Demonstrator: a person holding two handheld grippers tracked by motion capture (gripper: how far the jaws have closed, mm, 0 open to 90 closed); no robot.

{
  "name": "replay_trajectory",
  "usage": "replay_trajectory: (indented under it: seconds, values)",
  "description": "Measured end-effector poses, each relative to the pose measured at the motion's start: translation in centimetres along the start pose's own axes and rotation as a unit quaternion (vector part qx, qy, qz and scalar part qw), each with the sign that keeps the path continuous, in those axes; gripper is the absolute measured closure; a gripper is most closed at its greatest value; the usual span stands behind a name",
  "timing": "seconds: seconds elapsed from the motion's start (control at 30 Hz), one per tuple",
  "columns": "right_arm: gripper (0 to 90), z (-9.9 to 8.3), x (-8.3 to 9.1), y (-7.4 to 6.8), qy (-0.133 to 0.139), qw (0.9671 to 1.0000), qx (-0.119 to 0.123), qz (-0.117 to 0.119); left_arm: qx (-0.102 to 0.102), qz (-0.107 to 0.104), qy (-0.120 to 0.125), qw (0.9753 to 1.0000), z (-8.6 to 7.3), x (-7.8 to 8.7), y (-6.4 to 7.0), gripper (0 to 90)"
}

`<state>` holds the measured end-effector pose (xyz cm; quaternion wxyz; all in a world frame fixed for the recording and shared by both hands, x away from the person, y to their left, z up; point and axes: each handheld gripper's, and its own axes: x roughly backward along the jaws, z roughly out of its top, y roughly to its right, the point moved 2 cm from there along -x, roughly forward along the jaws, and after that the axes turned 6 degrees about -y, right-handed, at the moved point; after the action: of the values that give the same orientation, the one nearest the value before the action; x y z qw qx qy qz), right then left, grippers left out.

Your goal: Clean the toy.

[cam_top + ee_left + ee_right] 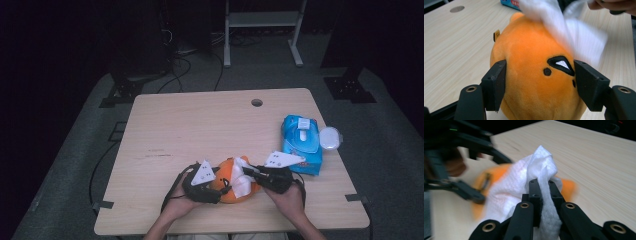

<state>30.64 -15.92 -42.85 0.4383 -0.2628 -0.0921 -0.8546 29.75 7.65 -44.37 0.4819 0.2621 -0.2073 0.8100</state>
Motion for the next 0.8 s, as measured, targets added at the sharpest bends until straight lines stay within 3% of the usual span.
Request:
replay_trajectory:
  seconds: [0.07,0.13,0.17,0.23,0.3,0.37,0.5,0.6,0.73,0.8]
  values:
    - [84.4,-0.7,0.2,1.1,-0.007,0.9997,-0.017,-0.018,0.009,-0.006,0.004,0.9999,-0.2,0.1,-0.4,30.8]
    - [84.3,-1.0,0.3,1.5,-0.007,0.9994,-0.027,-0.018,0.031,-0.013,0.009,0.9994,0.0,0.1,-0.6,23.2]
    - [84.3,-1.0,0.2,1.2,-0.005,0.9994,-0.031,-0.014,0.036,-0.013,0.01,0.9992,0.2,0.1,-0.6,17.5]
    - [84.2,-0.6,0.0,0.1,-0.001,0.9999,-0.01,-0.009,0.031,-0.009,0.012,0.9994,0.5,0.0,-0.4,16.0]
    - [84.2,-0.2,0.0,-0.9,0.004,1.0,0.008,0.0,0.013,-0.003,0.007,0.9999,0.2,0.1,-0.2,24.1]
    - [84.2,-0.2,0.1,-0.8,0.005,0.9999,0.008,0.004,0.019,-0.01,0.003,0.9998,-0.1,0.3,-0.5,32.2]
    - [84.2,-1.3,0.1,1.1,-0.003,0.9995,-0.033,0.0,0.039,-0.018,0.005,0.9991,-1.1,0.6,-1.2,34.5]
    - [84.2,-1.8,0.2,1.3,-0.002,0.9987,-0.051,0.008,0.042,-0.02,0.005,0.9989,-1.4,0.7,-1.6,34.6]
    - [84.2,-0.7,0.5,-0.7,0.016,0.9989,-0.015,0.04,0.053,-0.022,0.005,0.9983,-1.5,0.7,-1.9,34.6]
    - [84.2,-0.6,0.4,-1.3,0.009,0.9994,0.007,0.034,0.055,-0.027,0.01,0.9981,-1.7,0.8,-2.0,34.5]
